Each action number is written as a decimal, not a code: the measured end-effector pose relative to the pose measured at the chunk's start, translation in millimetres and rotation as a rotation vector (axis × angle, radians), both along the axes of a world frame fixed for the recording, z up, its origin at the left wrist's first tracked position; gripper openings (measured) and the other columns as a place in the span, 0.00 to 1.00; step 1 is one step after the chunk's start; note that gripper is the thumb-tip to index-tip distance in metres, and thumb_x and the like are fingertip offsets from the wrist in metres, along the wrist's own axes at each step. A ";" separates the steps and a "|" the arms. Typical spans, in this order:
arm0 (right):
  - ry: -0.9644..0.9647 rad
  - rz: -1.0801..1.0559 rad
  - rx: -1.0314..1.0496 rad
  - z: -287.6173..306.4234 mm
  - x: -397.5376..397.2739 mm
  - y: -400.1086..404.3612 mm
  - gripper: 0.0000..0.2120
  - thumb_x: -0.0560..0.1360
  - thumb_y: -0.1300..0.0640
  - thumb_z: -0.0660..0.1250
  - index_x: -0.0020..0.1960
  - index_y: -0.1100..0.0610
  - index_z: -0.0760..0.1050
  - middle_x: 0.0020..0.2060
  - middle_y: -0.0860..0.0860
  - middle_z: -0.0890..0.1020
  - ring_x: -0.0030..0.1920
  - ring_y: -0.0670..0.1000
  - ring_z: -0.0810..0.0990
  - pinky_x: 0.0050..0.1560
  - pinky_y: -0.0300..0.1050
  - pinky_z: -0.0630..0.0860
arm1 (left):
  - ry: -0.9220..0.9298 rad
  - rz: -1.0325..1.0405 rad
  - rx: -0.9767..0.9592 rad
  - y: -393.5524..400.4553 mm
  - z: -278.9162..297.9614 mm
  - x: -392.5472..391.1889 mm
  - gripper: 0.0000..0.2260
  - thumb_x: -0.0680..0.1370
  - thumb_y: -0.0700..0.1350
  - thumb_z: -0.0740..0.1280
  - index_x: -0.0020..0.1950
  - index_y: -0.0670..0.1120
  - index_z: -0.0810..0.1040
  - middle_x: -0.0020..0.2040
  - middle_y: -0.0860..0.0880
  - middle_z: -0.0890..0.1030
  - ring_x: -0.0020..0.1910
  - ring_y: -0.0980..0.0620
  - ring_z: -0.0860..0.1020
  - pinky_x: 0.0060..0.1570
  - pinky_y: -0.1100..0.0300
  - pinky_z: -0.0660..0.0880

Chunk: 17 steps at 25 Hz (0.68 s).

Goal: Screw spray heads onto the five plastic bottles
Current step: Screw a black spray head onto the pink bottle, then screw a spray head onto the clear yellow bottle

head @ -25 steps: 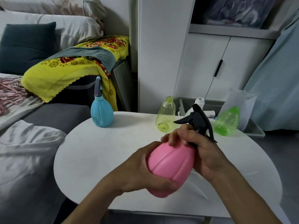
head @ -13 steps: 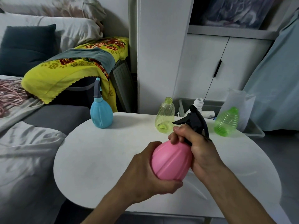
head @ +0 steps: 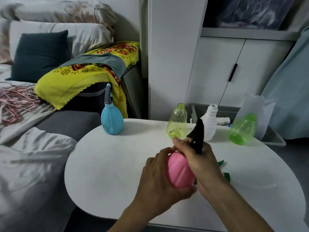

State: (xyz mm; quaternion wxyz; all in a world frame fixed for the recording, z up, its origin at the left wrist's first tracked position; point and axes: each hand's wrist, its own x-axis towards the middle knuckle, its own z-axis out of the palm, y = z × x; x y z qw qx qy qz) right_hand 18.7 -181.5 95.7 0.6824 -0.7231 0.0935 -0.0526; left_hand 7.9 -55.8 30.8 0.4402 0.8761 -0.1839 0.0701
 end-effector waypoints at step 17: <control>0.096 0.222 -0.852 1.3 1.6 -59.7 0.16 0.70 0.34 0.65 0.52 0.42 0.76 0.43 0.37 0.83 0.44 0.42 0.81 0.49 0.45 0.77 | 0.222 0.323 -0.263 71.1 -38.5 217.1 0.46 0.65 0.44 0.81 0.76 0.57 0.58 0.65 0.57 0.64 0.62 0.53 0.65 0.50 0.54 0.73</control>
